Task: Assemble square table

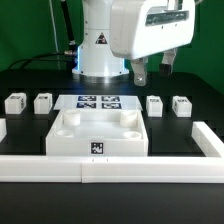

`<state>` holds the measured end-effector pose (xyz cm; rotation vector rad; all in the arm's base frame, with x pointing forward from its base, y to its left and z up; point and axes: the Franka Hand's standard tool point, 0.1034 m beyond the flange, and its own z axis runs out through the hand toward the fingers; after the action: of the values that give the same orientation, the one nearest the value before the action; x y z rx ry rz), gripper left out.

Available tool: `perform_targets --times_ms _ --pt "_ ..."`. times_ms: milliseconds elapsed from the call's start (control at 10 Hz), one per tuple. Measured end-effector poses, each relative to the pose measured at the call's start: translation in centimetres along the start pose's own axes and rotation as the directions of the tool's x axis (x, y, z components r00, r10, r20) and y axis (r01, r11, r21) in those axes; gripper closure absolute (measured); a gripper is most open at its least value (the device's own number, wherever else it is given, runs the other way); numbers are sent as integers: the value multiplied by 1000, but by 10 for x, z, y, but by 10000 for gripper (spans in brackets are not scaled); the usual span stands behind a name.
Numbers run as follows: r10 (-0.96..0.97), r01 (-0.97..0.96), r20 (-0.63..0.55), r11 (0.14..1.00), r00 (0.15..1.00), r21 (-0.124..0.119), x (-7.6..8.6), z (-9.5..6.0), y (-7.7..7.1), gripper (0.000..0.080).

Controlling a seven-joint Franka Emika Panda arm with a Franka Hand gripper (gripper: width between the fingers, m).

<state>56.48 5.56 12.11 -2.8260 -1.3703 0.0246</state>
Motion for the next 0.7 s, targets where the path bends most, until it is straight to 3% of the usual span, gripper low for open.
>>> perform_targets --times_ms 700 --pt "0 0 0 1000 1000 0 0 0 0 149"
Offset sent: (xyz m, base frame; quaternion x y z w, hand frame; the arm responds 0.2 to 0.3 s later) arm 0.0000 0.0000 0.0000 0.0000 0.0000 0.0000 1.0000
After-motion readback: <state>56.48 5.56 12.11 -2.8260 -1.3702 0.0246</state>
